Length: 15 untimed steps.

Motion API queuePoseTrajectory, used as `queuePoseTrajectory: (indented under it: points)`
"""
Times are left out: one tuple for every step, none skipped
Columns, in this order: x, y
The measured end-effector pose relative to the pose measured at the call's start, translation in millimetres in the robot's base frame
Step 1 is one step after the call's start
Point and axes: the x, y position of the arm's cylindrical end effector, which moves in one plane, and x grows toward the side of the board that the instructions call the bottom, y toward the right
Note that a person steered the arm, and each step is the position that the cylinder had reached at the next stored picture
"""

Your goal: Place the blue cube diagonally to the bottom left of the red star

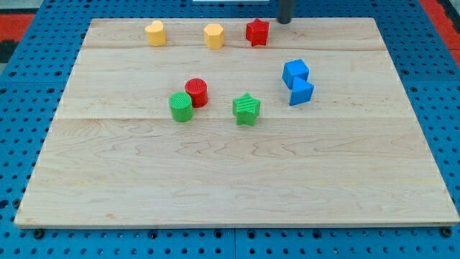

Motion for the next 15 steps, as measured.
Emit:
queuePoseTrajectory:
  points:
    - [0.3, -47.0]
    - [14.1, -17.9]
    - [20.4, 24.1]
    - [27.0, 131.8]
    - [115.8, 183.1]
    - [150.5, 104.7]
    - [174.1, 76.8]
    - [168.3, 11.1]
    - [140.9, -29.2]
    - [163.2, 35.7]
    - [159.1, 77.3]
    - [126.5, 72.5]
    - [122.7, 36.9]
    - [104.3, 36.9]
    - [103.9, 9.8]
